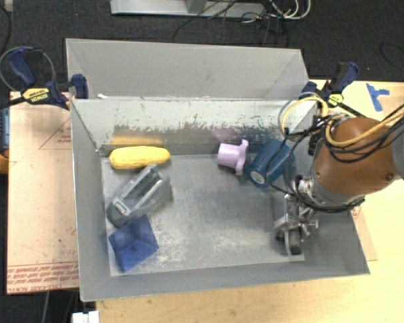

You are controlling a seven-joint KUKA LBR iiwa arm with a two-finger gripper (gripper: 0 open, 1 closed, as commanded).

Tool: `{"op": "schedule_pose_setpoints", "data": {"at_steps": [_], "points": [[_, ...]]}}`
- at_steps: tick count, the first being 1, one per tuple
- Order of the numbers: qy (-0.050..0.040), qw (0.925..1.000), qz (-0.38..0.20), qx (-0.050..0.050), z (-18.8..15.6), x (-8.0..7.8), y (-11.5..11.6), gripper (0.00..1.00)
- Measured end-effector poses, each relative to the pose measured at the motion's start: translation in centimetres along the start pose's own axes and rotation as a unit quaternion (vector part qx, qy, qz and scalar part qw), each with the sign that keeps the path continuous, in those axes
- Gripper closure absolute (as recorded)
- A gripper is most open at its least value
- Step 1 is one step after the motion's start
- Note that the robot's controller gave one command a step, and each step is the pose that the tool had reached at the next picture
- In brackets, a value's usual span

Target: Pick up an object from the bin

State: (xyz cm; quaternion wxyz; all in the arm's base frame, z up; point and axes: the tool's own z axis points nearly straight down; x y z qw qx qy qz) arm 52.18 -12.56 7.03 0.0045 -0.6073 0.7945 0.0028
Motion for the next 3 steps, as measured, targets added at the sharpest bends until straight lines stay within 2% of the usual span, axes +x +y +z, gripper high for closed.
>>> {"op": "schedule_pose_setpoints", "data": {"at_steps": [1,2,3], "points": [[0.0,1.0,0.0,0.0,0.0,0.0,0.0,1.0],[0.0002,1.0,0.001,-0.004,-4.3,0.0,0.2,1.0],[0.0005,1.0,0.002,0.001,-7.1,0.0,0.0,1.0]]}}
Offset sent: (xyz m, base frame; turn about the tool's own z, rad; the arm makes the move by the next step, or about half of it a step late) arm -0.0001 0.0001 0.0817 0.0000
